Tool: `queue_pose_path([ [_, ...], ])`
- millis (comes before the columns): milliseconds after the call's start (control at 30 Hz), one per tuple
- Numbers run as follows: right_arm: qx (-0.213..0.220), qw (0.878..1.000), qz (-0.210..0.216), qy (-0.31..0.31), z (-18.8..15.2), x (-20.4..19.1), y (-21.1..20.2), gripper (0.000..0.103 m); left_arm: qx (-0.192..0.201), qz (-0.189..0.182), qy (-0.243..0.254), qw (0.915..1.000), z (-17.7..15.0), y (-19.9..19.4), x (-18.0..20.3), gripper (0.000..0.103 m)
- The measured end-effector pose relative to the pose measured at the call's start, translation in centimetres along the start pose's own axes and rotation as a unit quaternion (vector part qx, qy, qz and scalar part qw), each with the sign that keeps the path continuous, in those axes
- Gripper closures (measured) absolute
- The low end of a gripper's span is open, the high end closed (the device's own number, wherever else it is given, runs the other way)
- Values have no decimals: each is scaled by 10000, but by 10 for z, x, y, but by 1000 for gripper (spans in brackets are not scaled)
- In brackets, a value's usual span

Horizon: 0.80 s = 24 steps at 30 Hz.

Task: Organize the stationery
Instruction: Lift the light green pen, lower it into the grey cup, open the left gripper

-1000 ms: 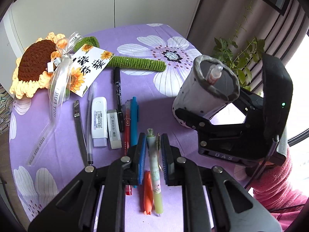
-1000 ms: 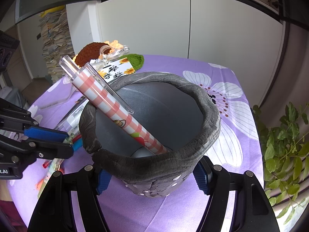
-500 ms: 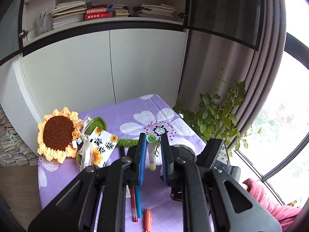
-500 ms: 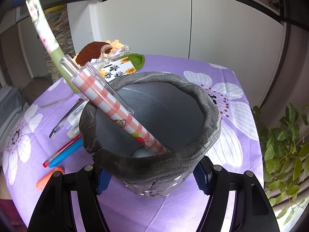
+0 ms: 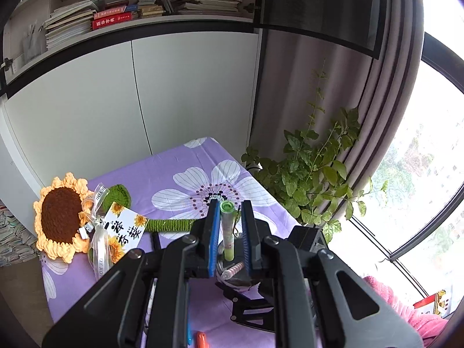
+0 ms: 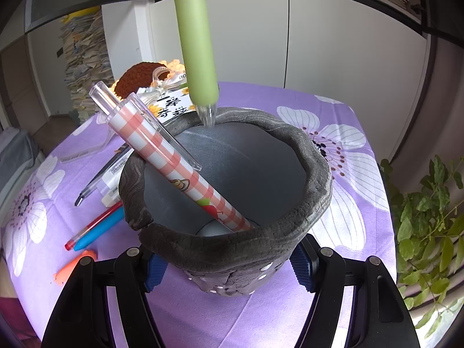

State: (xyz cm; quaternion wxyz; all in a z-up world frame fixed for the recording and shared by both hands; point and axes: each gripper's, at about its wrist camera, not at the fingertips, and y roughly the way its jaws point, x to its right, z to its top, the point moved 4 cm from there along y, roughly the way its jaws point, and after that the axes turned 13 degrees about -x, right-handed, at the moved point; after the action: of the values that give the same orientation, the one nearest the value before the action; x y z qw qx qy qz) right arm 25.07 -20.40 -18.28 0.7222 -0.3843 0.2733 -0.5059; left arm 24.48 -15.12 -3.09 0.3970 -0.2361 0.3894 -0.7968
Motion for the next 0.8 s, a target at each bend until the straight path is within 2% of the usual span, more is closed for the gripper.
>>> queue_pose_path([
  [233,-1,10000,-3,3,0,0,0,32,-523,-87,-112,9985,-20,36,-5,90],
  [433,-1,10000,-5,4,0,0,0,32,-837,-335,-269,9956,-28,51,-11,90],
  [600,-3,10000,-5,1,0,-1,0,32,-760,-412,-365,9956,-28,42,-17,89],
  [733,-11,10000,-3,1,0,-1,0,32,-564,-312,-558,9964,-29,28,-31,79],
  [800,-12,10000,-3,2,0,-1,0,32,-532,-223,-718,9958,-34,25,-43,78],
])
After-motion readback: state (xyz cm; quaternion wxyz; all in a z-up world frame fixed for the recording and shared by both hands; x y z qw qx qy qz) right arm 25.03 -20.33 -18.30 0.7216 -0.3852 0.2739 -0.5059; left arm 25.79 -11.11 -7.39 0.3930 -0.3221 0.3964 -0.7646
